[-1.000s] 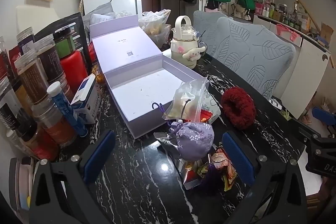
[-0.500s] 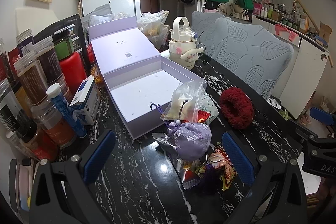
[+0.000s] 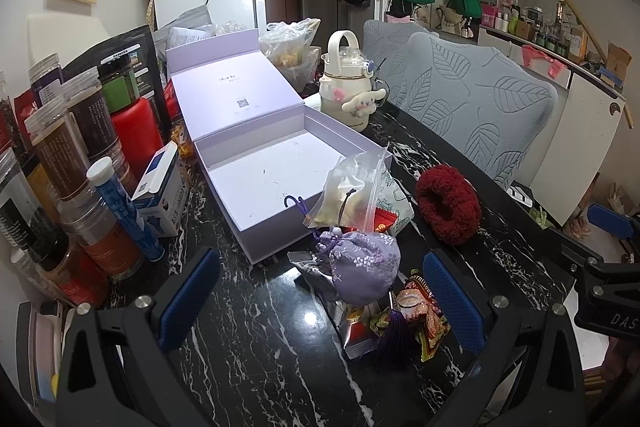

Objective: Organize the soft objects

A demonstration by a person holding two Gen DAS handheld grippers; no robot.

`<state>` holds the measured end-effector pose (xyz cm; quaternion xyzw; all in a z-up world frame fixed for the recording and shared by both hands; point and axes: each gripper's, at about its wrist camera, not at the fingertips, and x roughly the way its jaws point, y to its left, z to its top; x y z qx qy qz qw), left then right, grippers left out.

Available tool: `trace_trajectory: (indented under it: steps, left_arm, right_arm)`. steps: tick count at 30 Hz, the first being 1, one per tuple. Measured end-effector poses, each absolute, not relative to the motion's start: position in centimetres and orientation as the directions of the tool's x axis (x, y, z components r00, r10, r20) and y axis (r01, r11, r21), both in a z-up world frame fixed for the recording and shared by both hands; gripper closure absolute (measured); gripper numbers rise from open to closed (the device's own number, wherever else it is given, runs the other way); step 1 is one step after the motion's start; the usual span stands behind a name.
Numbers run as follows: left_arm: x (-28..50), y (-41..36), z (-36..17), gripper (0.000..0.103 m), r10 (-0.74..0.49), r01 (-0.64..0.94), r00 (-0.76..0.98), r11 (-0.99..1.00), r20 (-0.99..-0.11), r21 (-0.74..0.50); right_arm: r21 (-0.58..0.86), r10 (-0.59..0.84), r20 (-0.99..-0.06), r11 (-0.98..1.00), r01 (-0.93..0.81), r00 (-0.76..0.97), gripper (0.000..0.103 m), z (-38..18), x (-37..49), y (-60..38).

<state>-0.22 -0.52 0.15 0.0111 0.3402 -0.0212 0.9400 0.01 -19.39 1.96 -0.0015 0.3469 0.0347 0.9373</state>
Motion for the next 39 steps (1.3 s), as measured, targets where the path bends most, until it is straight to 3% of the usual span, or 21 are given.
trace_trajectory:
  steps: [39]
  left_arm:
    - [-3.2, -0.7, 0.8, 0.0, -0.054, 0.063, 0.787, 0.998, -0.615, -0.007]
  right_arm:
    - [0.027, 0.082, -0.624, 0.996, -0.083, 0.777, 0.0, 2.5, -2.9, -19.9]
